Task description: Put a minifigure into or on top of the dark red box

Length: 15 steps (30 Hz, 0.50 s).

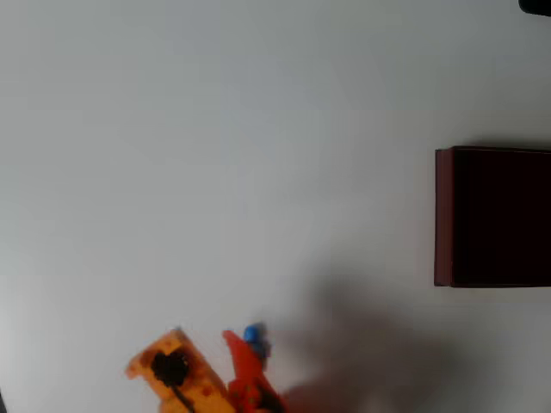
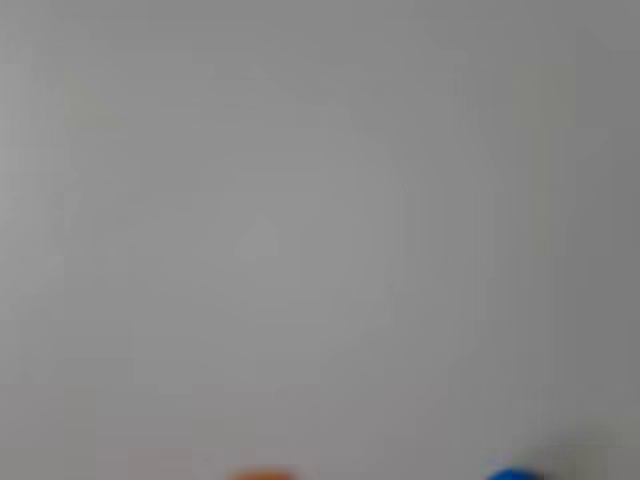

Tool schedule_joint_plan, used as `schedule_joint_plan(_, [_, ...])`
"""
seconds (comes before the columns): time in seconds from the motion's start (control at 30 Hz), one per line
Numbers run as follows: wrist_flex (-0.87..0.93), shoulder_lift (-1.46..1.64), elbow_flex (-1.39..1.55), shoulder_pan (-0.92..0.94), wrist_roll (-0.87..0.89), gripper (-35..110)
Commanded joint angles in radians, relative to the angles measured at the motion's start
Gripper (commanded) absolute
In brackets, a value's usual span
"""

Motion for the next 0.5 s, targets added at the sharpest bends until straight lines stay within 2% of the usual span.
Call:
schedule_joint_plan(0.0, [-0.015,-0.106,-0.006,0.046,0.064,23])
schedule_joint_plan(0.23, [-0.012,-0.486,-0.118,0.114,0.183,22])
schedule_joint_plan(0.47, [-0.061,-0.575,-0.143,0.187,0.264,23])
